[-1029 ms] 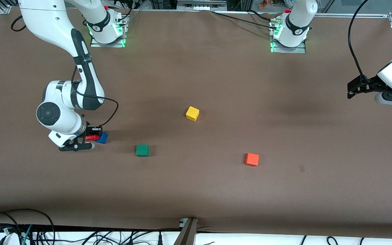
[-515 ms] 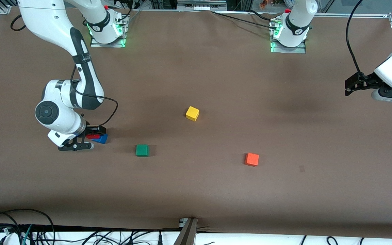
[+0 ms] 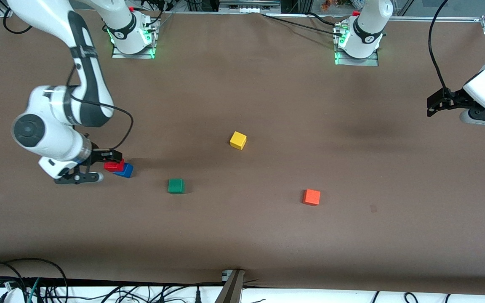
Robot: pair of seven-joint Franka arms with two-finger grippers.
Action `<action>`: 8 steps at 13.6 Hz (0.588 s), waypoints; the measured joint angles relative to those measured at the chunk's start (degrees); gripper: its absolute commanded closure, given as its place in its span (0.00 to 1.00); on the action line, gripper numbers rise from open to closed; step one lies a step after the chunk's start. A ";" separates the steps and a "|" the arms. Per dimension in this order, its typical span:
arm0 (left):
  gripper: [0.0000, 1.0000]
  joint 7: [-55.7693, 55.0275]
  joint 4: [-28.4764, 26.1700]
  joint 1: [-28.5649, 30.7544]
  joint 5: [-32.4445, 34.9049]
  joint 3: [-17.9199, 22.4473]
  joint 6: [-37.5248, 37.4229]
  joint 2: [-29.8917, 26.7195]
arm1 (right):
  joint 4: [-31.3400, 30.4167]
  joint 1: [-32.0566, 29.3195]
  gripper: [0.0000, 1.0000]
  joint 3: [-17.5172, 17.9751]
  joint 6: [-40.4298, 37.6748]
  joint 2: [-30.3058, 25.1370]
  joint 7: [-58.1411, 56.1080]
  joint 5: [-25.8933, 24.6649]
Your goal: Pass red block to right arm, stack on blue
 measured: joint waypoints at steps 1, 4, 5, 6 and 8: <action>0.00 -1.29 0.08 0.00 0.00 -0.01 -1.24 -0.08 | 2.07 -0.02 0.00 -0.34 -3.14 -1.06 -0.05 -0.14; 0.00 -4.05 1.38 -0.14 -0.02 -0.20 -5.71 -0.65 | 11.80 0.04 0.00 -0.63 -16.59 -3.14 -0.12 -2.28; 0.00 -4.68 1.60 -0.23 -0.36 -0.30 -6.30 -0.88 | 15.76 0.06 0.00 -0.63 -21.64 -3.40 -0.12 -3.01; 0.00 -5.28 1.68 -0.29 -1.06 -0.39 -6.67 -0.96 | 19.20 0.06 0.00 -0.65 -26.41 -3.56 -0.12 -3.32; 0.00 -6.18 1.70 -0.30 -2.02 -0.48 -6.89 -0.94 | 23.49 0.06 0.00 -1.19 -32.94 -3.77 -0.06 -3.36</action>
